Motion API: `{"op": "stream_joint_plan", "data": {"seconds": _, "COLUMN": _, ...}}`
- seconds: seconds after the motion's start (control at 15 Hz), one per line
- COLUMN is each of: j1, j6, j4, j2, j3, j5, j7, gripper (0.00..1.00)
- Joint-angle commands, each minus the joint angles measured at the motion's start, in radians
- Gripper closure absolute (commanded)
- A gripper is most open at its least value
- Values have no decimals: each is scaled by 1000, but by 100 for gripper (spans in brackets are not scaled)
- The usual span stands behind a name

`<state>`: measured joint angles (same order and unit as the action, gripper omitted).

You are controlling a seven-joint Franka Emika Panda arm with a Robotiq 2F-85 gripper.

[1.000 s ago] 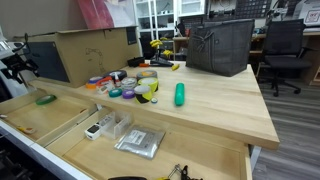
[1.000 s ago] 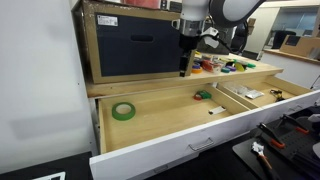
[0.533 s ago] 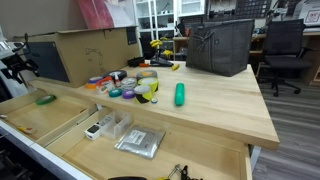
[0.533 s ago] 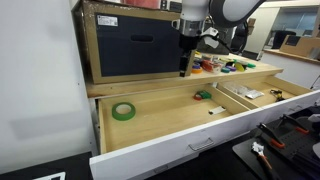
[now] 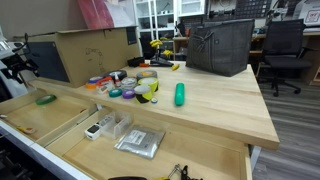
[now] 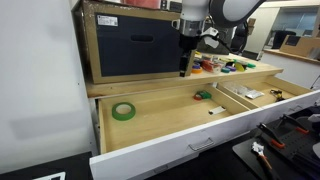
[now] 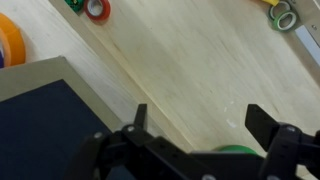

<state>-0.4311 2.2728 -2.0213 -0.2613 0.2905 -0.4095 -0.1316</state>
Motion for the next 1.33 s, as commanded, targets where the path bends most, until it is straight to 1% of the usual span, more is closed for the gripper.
{"op": "stream_joint_plan", "data": {"seconds": 0.0, "j1": -1, "j6": -2, "j4": 2, "j2": 0, "j3": -1, "j5": 1, "j7": 1, "gripper": 0}}
{"op": "stream_joint_plan", "data": {"seconds": 1.07, "j1": -1, "j6": -2, "j4": 2, "j2": 0, "j3": -1, "j5": 1, "j7": 1, "gripper": 0}}
{"op": "stream_joint_plan", "data": {"seconds": 1.27, "j1": -4, "j6": 23, "j4": -2, "j2": -14, "j3": -7, "j5": -12, "j7": -27, "gripper": 0}}
